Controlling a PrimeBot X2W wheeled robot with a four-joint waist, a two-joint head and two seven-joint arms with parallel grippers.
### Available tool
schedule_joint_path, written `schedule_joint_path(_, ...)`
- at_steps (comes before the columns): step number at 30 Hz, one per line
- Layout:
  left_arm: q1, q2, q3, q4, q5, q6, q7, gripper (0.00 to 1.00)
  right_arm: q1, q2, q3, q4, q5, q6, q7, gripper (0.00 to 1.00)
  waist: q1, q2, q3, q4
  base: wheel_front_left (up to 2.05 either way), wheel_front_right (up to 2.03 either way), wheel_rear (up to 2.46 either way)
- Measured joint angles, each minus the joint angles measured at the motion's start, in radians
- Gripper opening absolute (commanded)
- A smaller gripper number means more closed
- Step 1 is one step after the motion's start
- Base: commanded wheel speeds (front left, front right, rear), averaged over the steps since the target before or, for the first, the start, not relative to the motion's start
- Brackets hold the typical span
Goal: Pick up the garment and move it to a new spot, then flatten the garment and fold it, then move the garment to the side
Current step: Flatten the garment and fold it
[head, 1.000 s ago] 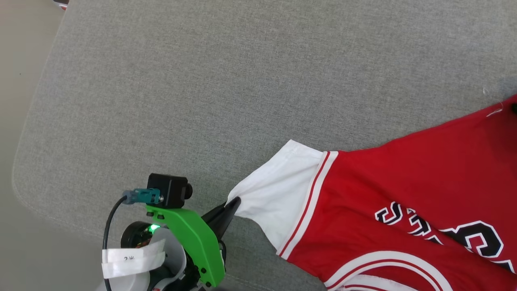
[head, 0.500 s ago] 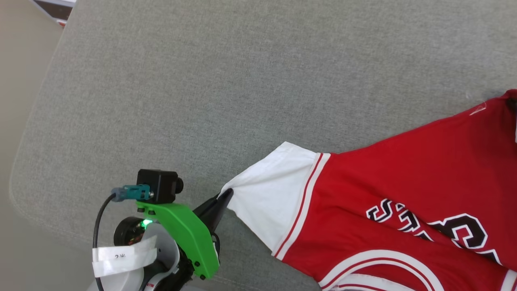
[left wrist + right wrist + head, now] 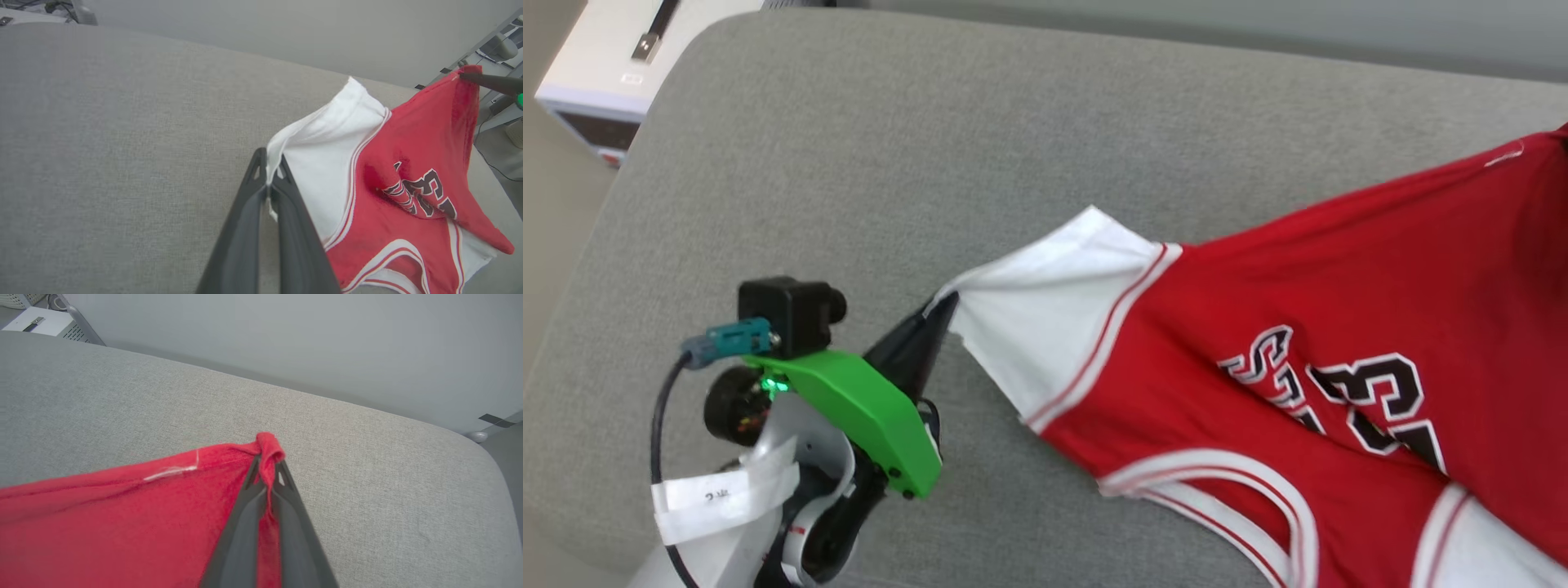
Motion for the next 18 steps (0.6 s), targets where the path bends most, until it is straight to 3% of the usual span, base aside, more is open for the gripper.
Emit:
schedule_joint_path(8, -0.105, -0.003, 0.040, -0.052, 0.027, 0.020, -0.013, 0.00, 0.039, -0.014, -0.045, -0.116, 0.025, 0.000, -0.018, 0.00, 0.0000, 0.0000, -0.086, -0.067, 0.00, 0.00, 0.00)
schedule_joint_path(18, -0.234, -0.005, 0.125, -0.059, 0.053, 0.055, -0.059, 0.00, 0.073, 0.024, -0.101, -0.266, 0.025, 0.000, -0.023, 0.00, 0.0000, 0.0000, -0.169, -0.168, 0.00, 0.00, 0.00)
